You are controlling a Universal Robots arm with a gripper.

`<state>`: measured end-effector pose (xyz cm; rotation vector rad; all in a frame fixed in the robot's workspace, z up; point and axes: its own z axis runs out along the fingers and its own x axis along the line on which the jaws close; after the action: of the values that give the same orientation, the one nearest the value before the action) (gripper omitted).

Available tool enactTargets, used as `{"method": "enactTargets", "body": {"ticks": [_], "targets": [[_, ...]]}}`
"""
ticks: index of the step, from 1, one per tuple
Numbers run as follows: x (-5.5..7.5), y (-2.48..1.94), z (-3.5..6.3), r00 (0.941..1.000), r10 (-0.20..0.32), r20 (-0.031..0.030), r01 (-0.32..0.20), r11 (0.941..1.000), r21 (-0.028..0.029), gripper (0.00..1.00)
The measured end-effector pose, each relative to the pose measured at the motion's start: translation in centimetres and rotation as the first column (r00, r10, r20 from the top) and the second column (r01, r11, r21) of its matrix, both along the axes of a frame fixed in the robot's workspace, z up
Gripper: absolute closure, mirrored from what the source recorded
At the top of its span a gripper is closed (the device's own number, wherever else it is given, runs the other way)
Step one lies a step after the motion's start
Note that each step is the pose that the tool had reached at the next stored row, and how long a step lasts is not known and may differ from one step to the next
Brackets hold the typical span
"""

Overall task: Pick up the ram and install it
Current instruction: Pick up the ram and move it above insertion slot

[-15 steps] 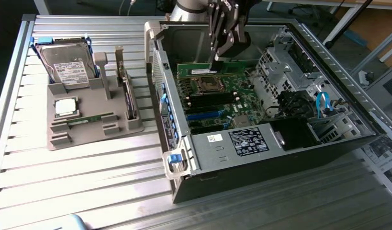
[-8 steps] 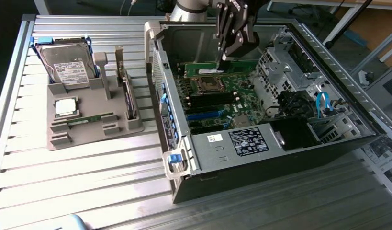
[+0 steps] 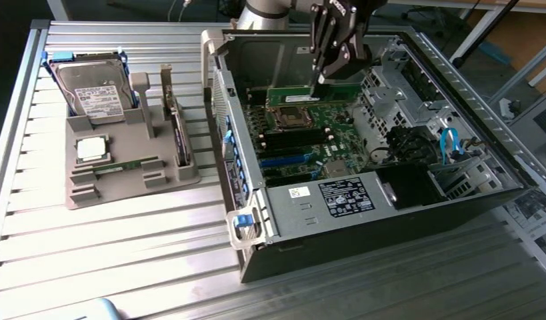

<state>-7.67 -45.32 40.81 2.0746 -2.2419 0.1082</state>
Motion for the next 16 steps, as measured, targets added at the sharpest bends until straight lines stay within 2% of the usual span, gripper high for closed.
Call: {"method": "enactTargets", "body": {"ticks": [16], "targets": [[3.2, 0.00, -0.05, 1.0000, 0.000, -0.0001, 0.000, 1.0000, -0.0007, 0.86]]}}
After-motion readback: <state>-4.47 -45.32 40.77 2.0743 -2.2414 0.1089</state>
